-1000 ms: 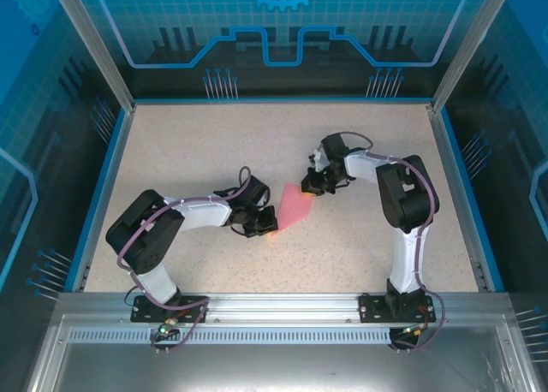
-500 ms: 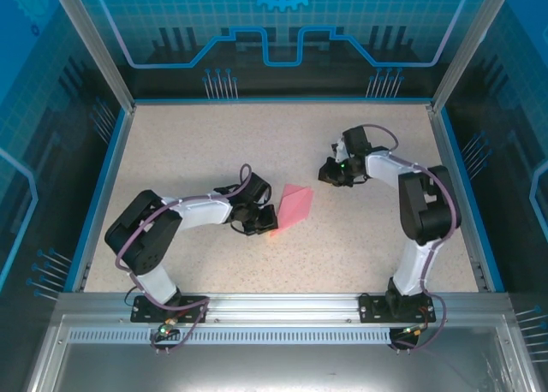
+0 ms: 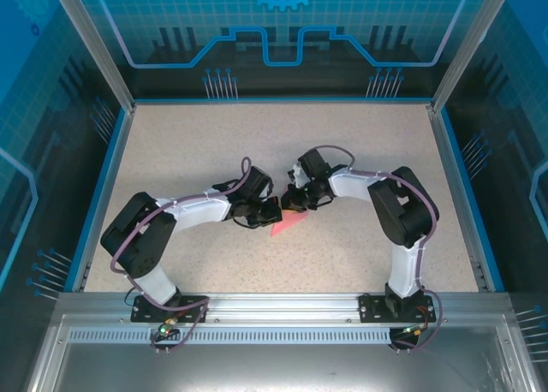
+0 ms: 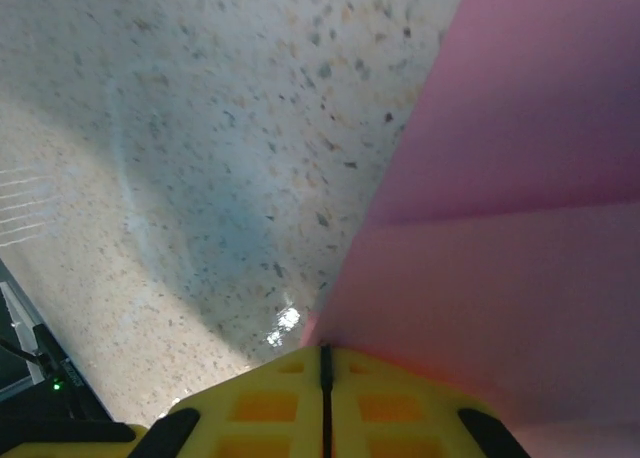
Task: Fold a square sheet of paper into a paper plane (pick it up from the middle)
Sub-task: Fourth fold the wing at the center of the table.
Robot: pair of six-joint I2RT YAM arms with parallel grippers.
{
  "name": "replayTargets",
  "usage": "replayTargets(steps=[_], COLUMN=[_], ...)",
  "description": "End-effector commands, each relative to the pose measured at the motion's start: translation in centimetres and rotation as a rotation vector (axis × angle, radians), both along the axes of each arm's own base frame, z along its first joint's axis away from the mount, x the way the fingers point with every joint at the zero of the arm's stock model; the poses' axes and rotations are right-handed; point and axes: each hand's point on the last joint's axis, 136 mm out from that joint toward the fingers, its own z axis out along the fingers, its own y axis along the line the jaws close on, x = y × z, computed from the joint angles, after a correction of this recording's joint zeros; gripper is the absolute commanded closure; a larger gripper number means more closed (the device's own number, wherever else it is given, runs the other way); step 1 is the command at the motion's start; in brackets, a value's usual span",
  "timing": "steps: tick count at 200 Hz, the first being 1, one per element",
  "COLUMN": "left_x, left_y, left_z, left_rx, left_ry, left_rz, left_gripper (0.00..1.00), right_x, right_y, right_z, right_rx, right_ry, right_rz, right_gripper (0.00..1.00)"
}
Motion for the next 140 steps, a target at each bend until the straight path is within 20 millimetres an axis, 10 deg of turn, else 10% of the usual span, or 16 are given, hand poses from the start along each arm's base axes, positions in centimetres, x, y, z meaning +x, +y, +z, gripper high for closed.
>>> replayTargets(steps=[1, 140], left_x=[-1.4, -6.5], left_y=[0.1, 4.4], left_z=[-1.8, -7.8], left_rx=[0.011, 0.105], left_ry=[0.056, 0.205], left_rz=[-0.027, -0.005], left_gripper=[1.00, 1.00], right_x=[0.1, -1.0], right_y=[1.1, -1.9], right_z=[-0.1, -4.4], right_rx=[0.025, -0.142], right_ry=[0.020, 0.102], right_rz=[0.008, -0.009], right_gripper=[0.93, 0.96])
